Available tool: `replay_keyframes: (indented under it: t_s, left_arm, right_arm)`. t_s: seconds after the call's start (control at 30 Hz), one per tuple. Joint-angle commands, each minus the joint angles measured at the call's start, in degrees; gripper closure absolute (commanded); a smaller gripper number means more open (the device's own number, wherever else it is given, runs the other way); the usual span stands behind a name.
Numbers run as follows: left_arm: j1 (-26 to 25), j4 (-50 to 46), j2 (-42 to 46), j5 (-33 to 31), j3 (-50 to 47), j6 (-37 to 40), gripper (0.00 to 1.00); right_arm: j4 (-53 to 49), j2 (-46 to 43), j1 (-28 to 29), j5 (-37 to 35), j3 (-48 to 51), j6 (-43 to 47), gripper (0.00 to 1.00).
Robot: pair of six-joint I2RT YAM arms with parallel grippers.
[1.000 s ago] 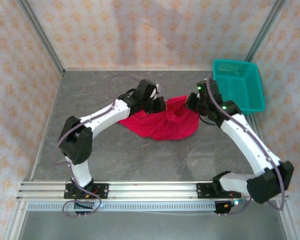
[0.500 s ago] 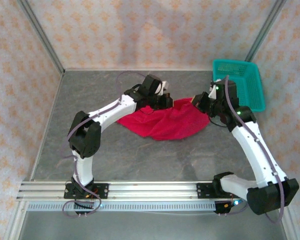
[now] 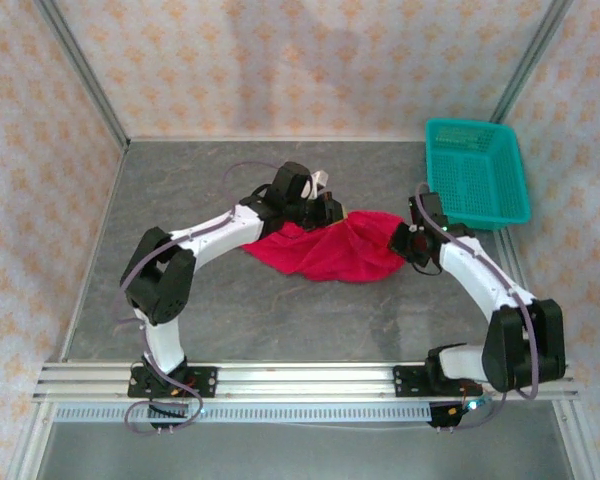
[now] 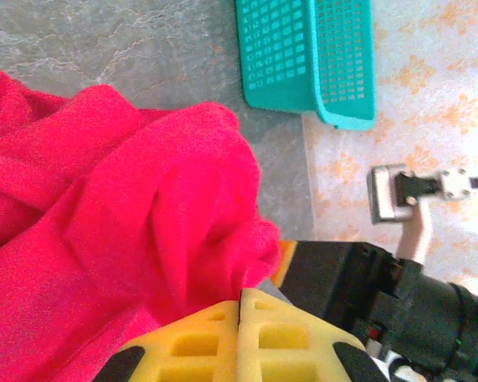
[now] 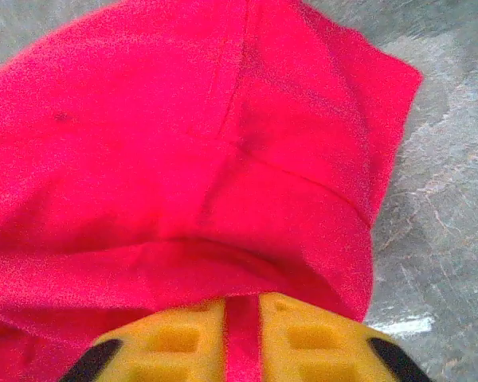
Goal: Fold the inside-out t-shirt
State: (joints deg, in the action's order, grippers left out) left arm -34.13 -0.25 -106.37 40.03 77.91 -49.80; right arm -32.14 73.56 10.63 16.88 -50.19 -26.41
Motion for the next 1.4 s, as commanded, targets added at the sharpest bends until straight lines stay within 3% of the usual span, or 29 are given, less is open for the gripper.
replay_keyframes:
  t_s: [0.0, 0.1, 0.17, 0.33, 0.63, 0.73, 0.83, 0.87, 1.13, 1.37]
  left_arm:
    - [0.0, 9.3, -2.0, 2.7, -0.6, -4.8, 1.00]
    - [-0.1, 7.5, -2.5, 2.7, 0.6, -3.8, 1.00]
    - [-0.1, 5.6, -2.5, 2.6, 1.6, -2.7, 1.00]
    - [0.0, 3.3, -2.7, 2.4, 2.9, -1.7, 1.00]
    - [0.0, 1.5, -2.3, 1.8, 2.9, -0.9, 1.00]
    - [0.1, 1.2, -2.3, 1.7, 2.9, -0.7, 1.00]
    - [0.2, 1.1, -2.5, 1.9, 3.0, -0.6, 1.00]
    - [0.4, 0.9, -2.5, 2.0, 3.1, -0.5, 1.00]
    - [3.3, -3.3, -4.2, 2.7, 6.5, 2.4, 1.00]
    - [5.0, -3.5, -7.6, 4.0, 8.1, 2.6, 1.00]
  right_arm:
    - [-4.6, -5.4, 1.1, -3.6, -3.7, 1.9, 0.67]
    - [-5.4, -7.9, 2.8, -2.6, -3.9, 1.8, 0.53]
    - [-5.1, -8.2, 4.1, -2.4, -3.5, 1.7, 0.49]
    - [-1.2, -6.1, 5.7, -2.3, -1.9, 1.3, 0.48]
    - [1.3, 6.0, 7.8, -6.3, -6.4, 0.5, 0.51]
    - [2.3, 8.0, 8.1, -7.0, -7.2, -0.6, 0.60]
    - [0.4, 9.8, 8.1, -8.8, -9.1, -0.9, 0.96]
    - [-0.9, 9.6, 8.1, -9.3, -10.0, -0.9, 1.00]
    - [-11.7, -4.5, 7.6, -6.2, -19.2, 1.3, 1.00]
    - [-15.2, -13.6, 2.8, 2.3, -26.9, -0.8, 1.00]
